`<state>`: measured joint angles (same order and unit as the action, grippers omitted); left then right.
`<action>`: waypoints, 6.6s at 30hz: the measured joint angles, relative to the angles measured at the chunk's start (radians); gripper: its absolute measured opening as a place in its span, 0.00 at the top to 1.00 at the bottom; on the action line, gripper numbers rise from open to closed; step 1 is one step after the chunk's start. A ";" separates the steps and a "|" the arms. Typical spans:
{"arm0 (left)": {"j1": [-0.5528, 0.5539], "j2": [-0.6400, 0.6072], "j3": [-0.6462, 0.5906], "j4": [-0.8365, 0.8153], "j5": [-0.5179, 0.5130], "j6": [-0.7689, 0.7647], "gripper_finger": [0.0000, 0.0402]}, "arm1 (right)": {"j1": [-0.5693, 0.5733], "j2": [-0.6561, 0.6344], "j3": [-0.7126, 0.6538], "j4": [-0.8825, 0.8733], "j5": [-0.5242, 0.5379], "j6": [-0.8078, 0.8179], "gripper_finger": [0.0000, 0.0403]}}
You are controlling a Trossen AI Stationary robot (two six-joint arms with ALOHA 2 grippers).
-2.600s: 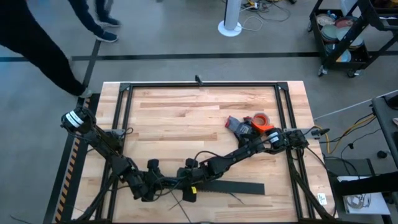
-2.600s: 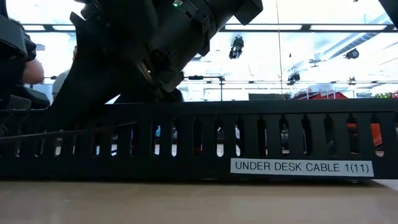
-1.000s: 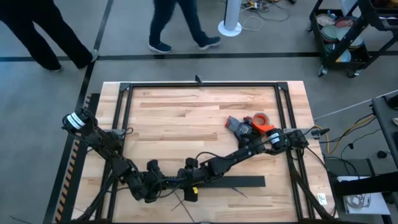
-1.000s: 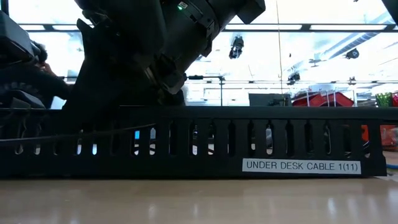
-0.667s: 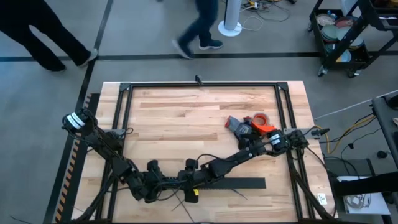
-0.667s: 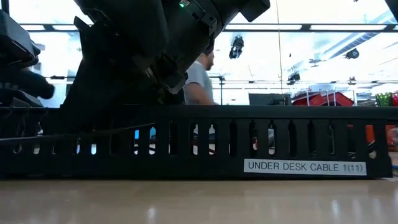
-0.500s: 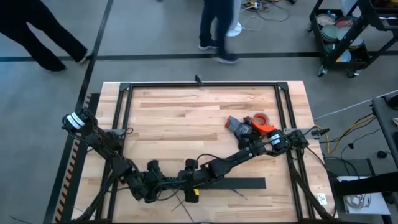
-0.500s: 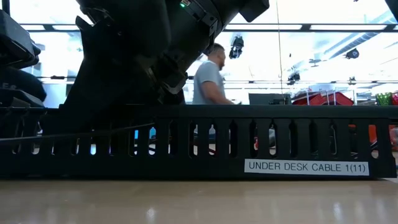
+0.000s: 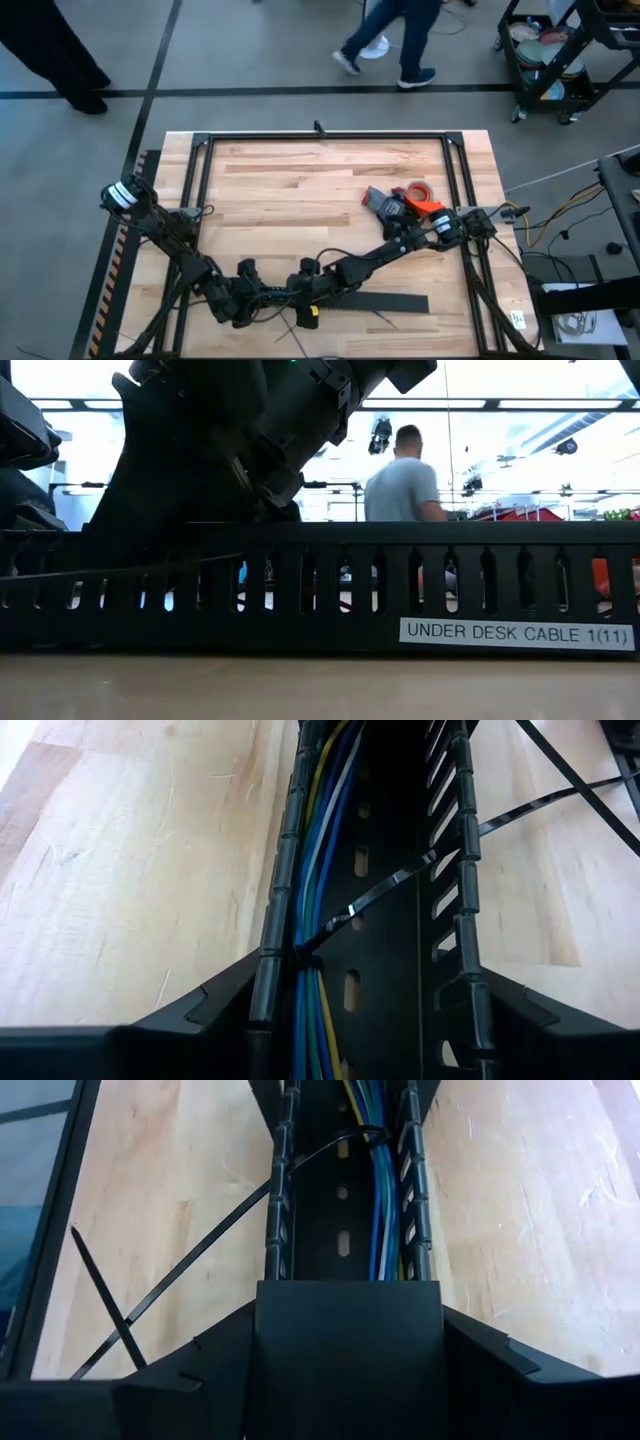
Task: Ziptie cables
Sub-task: Insert the black cable duct cover into the black cable duct
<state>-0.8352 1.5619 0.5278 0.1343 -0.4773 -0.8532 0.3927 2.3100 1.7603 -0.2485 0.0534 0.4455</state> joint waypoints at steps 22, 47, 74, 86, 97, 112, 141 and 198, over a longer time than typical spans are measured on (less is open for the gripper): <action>0.011 0.010 0.000 0.060 -0.030 0.132 0.41 | -0.010 0.000 0.000 -0.021 0.026 0.044 0.42; 0.013 0.032 0.018 -0.040 -0.085 0.066 0.41 | -0.015 -0.070 0.103 -0.369 0.067 -0.120 0.22; 0.009 0.025 0.017 -0.051 -0.052 0.085 0.41 | -0.039 -0.049 0.067 -0.337 0.069 -0.123 0.39; 0.008 0.025 0.017 -0.040 -0.046 0.078 0.41 | -0.039 -0.046 0.062 -0.258 0.052 -0.123 0.44; 0.007 0.025 0.016 -0.048 -0.045 0.071 0.42 | -0.034 -0.015 0.065 -0.220 0.086 -0.068 0.44; 0.011 0.028 0.014 -0.027 -0.066 0.068 0.41 | -0.018 -0.015 0.066 -0.232 0.121 0.023 0.44; 0.023 0.027 0.015 -0.030 -0.070 0.088 0.42 | -0.016 -0.007 0.064 -0.205 0.045 -0.062 0.46; 0.046 0.041 0.017 0.052 -0.042 0.138 0.42 | -0.013 -0.002 0.063 -0.165 0.055 -0.003 0.46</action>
<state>-0.7895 1.6032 0.5446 0.1863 -0.5190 -0.7153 0.3793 2.3085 1.8229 -0.4139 0.1089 0.4422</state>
